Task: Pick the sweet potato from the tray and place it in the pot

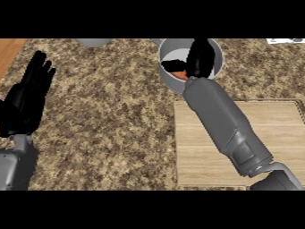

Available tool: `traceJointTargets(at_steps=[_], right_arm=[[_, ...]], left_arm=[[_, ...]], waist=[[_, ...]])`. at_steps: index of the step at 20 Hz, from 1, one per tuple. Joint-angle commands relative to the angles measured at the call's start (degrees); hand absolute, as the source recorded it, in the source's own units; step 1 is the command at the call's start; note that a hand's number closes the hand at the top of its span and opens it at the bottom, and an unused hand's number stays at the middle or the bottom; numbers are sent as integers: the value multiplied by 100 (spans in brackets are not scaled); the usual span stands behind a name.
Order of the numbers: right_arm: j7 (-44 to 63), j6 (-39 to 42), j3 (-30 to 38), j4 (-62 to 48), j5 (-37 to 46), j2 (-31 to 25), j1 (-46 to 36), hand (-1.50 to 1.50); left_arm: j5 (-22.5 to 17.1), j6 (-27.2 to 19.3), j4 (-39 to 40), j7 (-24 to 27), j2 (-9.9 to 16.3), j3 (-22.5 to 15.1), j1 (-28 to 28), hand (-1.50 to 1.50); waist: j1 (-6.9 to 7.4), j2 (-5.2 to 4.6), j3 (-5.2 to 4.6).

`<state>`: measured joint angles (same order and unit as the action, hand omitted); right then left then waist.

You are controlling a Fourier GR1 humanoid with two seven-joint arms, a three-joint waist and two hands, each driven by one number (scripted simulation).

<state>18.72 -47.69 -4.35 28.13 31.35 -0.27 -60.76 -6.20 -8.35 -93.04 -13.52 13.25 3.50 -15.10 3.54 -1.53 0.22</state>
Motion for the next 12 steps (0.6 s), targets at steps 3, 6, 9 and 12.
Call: traceJointTargets(at_steps=[3,6,9,12], right_arm=[[-1684,-126,926,617,-1175,-39,404,-150],[-2401,73,1140,813,-1687,24,684,-150],[-2579,713,1302,1034,-1905,-241,950,-150],[-2822,1075,1458,1225,-2158,-439,1254,-150]], left_arm=[[-1,12,-52,49,41,87,129,0],[-11,41,-280,44,-68,-6,527,0],[2,15,-309,-59,37,155,450,0],[78,-8,34,16,-19,159,242,0]], waist=[[-79,38,-4],[-140,94,-12],[-283,142,-17],[-341,146,-19]])
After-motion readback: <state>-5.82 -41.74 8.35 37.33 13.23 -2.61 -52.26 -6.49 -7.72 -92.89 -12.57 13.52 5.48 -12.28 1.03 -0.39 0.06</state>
